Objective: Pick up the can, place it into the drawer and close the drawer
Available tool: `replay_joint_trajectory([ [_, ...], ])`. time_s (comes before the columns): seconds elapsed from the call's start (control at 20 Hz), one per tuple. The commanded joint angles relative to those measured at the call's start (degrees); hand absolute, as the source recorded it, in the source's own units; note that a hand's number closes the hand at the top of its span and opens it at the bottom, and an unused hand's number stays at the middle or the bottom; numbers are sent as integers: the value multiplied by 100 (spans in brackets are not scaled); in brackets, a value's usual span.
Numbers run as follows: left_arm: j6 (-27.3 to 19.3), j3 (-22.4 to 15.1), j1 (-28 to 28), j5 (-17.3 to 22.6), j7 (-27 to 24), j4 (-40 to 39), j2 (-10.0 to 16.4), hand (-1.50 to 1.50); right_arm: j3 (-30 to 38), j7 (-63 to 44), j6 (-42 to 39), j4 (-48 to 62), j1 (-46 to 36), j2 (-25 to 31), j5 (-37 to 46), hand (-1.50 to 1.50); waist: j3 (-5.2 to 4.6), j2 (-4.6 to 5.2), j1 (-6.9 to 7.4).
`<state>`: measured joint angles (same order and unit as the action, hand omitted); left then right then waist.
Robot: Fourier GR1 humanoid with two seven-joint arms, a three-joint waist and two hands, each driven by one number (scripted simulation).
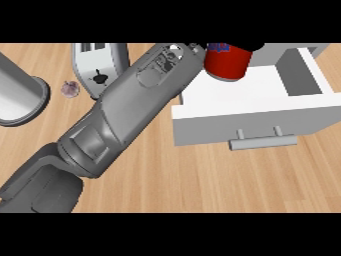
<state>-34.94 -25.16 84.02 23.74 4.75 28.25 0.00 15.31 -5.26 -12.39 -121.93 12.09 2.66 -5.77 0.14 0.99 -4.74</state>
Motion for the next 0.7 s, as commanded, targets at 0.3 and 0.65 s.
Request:
replay_joint_trajectory([
  [0.3, -166, -578, -170, 359, -503, -497, 0, 150, -13, -286, 82, -150, -227, 86, 17, -150, 0, 39, -144],
  [0.65, -389, -896, -34, 391, -671, -744, 0, 150, -43, -106, 132, 261, -531, 63, 89, -150, 7, 85, -219],
])
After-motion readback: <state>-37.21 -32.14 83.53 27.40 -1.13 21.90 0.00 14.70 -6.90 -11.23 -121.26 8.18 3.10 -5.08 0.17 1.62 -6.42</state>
